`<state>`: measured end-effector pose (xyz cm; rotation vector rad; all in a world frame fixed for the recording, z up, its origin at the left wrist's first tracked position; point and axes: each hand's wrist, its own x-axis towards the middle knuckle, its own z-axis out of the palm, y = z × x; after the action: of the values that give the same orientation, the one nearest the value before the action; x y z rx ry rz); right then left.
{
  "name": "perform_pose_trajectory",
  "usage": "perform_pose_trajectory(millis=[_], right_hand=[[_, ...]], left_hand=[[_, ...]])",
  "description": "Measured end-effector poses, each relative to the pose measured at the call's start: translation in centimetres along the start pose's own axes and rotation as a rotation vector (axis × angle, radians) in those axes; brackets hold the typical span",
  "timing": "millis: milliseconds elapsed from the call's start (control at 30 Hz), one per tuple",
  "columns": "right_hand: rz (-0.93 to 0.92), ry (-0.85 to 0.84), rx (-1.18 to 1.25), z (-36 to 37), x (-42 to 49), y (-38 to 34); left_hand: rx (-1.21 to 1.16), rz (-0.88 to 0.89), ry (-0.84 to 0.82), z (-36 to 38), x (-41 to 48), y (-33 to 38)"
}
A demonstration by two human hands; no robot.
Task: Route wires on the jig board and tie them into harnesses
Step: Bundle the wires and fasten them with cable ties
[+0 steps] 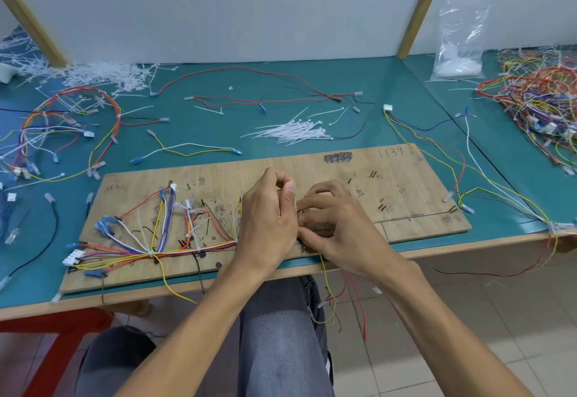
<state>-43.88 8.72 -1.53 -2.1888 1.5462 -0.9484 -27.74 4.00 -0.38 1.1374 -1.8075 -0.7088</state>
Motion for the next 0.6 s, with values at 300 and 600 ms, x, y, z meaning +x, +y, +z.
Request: perform_pose_trajectory(millis=[300, 600], right_hand=[[0.1, -0.15, -0.083, -2.1, 1.1, -1.1], [0.532, 0.206, 0.01, -5.0, 10.1, 3.6]], left_hand=[[0.23, 0.081, -0.118, -2.8, -0.5, 1.1], [0.77, 0.123, -0.395, -3.6, -3.4, 2.8]])
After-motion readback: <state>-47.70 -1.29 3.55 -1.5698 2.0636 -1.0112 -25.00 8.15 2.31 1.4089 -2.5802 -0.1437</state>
